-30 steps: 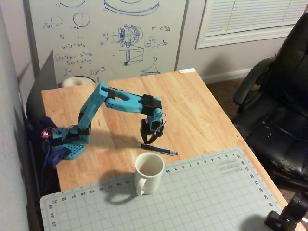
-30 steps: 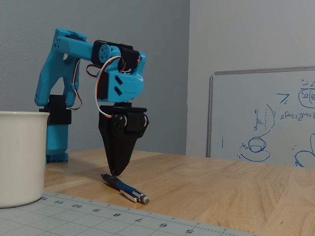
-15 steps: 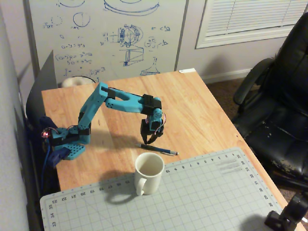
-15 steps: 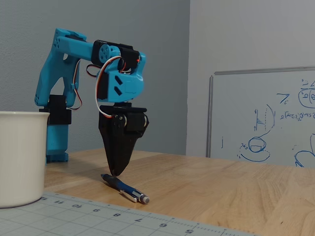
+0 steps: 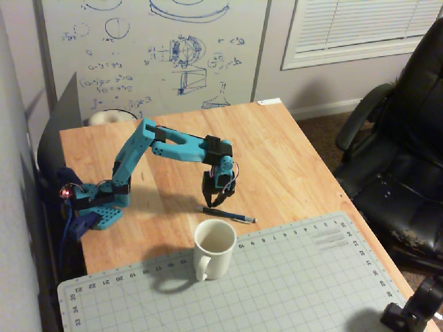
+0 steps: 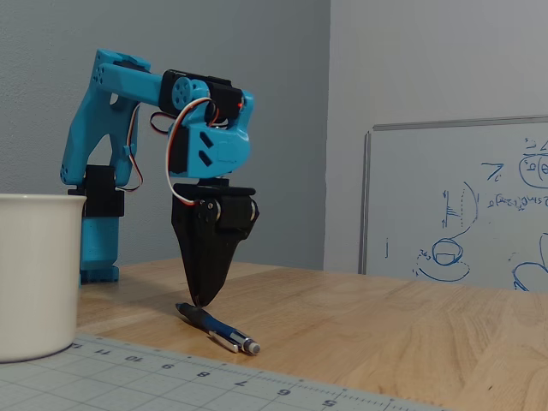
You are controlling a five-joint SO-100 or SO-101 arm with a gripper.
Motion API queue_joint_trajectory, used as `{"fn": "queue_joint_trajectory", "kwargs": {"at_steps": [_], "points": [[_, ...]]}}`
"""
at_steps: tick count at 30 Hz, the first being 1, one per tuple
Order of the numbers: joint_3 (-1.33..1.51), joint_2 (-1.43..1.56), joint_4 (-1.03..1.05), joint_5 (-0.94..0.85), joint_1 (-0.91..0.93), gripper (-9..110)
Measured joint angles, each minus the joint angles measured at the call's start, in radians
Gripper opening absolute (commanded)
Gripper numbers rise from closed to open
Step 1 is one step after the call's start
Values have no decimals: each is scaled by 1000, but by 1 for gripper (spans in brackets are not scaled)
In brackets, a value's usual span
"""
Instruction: Touch the pen.
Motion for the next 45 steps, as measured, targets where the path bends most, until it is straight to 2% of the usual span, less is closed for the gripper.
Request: {"fn": "queue_joint_trajectory", "kwargs": {"at_steps": [24,32,45], "points": [[0,0,0,0,0,1],[0,0,0,-104,0,1],[0,0,0,-123,0,1]]}}
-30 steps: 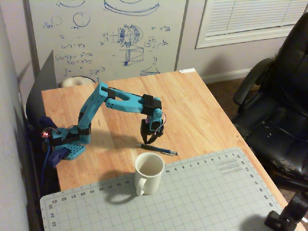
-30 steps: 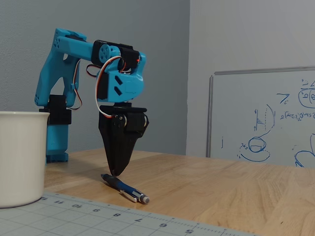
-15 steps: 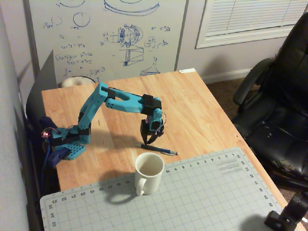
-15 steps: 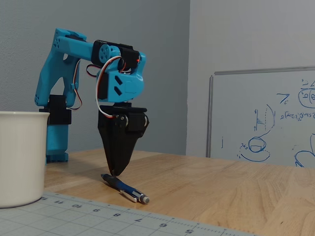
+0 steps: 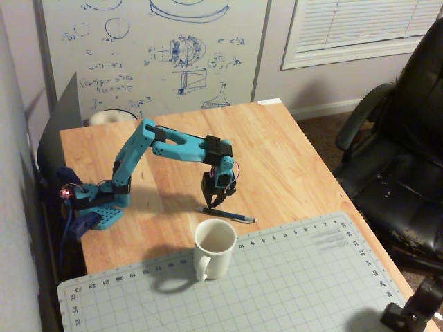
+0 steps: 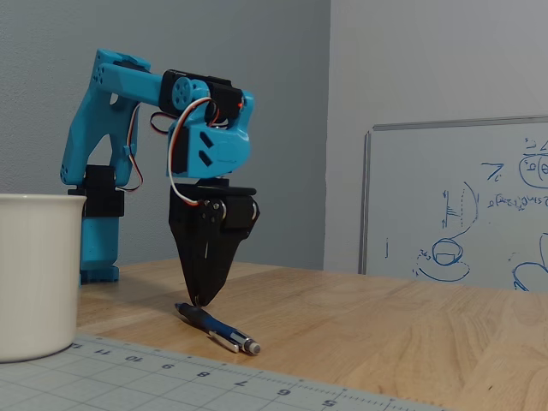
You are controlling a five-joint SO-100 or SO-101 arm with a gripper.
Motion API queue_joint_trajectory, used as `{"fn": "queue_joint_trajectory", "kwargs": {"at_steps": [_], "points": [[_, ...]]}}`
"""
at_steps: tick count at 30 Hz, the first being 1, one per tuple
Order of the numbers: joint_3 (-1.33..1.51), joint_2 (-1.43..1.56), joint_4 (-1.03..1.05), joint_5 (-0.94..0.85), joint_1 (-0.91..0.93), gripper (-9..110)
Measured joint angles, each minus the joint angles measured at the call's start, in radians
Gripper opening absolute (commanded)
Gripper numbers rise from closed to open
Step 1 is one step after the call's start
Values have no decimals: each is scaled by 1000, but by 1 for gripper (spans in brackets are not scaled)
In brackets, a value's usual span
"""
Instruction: Touch the pen.
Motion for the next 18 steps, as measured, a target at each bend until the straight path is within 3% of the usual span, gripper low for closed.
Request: {"fn": "queue_joint_trajectory", "kwargs": {"at_steps": [18], "points": [[-72,0,0,0,0,1]]}}
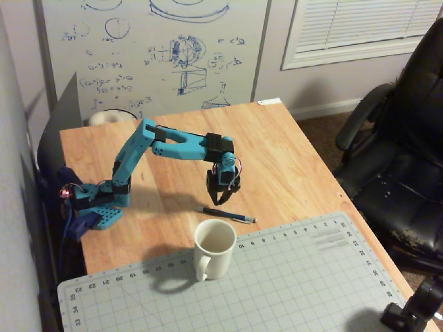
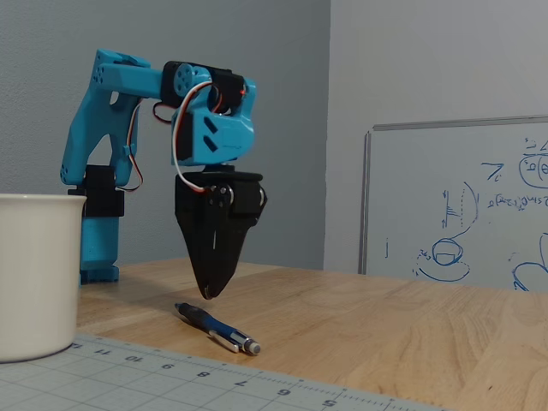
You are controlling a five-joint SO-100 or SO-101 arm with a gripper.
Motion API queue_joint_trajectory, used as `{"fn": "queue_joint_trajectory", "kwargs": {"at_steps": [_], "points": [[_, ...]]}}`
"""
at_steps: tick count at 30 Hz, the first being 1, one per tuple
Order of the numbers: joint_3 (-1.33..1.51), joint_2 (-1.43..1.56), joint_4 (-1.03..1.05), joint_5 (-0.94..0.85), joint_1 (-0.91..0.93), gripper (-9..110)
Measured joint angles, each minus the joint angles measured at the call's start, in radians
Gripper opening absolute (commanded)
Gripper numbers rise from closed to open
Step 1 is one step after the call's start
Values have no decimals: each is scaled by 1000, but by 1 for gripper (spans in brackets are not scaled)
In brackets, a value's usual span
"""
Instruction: Touch the pen.
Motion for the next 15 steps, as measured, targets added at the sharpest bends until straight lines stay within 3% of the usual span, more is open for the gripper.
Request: {"fn": "queue_joint_trajectory", "kwargs": {"at_steps": [15], "points": [[-2,-52,0,-3,-2,1]]}}
